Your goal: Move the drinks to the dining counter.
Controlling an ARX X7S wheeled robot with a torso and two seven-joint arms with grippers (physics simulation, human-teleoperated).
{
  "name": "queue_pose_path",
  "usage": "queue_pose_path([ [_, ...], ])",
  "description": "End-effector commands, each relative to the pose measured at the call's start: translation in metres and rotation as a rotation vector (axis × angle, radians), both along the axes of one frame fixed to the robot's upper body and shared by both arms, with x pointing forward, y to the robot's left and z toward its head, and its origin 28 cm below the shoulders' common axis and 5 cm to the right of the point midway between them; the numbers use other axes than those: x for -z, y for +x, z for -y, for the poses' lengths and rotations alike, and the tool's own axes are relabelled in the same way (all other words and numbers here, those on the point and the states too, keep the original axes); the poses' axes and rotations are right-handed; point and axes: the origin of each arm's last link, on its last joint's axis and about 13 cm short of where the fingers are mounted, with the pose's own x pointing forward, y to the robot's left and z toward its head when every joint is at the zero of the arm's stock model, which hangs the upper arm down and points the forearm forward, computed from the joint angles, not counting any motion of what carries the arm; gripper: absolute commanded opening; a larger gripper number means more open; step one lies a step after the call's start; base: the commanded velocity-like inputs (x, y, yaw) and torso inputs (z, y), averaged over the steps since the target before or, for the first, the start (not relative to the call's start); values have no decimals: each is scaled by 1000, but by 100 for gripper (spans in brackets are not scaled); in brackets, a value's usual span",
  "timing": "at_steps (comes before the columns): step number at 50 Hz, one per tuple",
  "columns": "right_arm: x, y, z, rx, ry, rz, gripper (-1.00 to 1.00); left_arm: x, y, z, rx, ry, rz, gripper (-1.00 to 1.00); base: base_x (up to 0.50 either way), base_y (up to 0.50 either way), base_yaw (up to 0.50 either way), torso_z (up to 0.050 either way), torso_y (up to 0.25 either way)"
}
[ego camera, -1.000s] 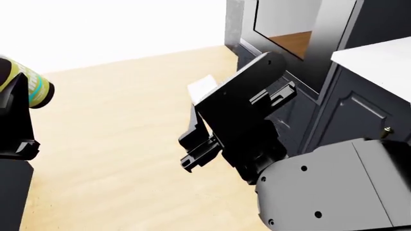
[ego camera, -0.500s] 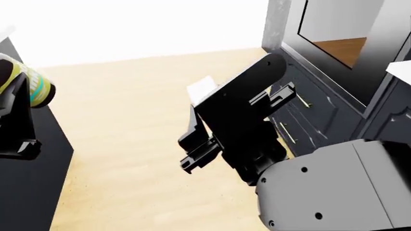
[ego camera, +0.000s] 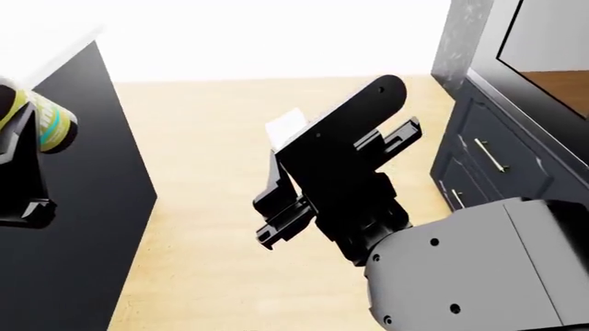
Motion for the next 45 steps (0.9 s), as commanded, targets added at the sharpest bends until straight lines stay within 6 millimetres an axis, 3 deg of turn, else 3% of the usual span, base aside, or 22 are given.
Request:
queue_pose_path([
  [1,-4,2,1,15,3,40,-100,-2,0,1,-5,-4,10,-100,0,0,500,0,0],
  [45,-3,1,1,14,3,39,-100,-3,1,1,-5,3,12,-100,0,0,500,0,1],
])
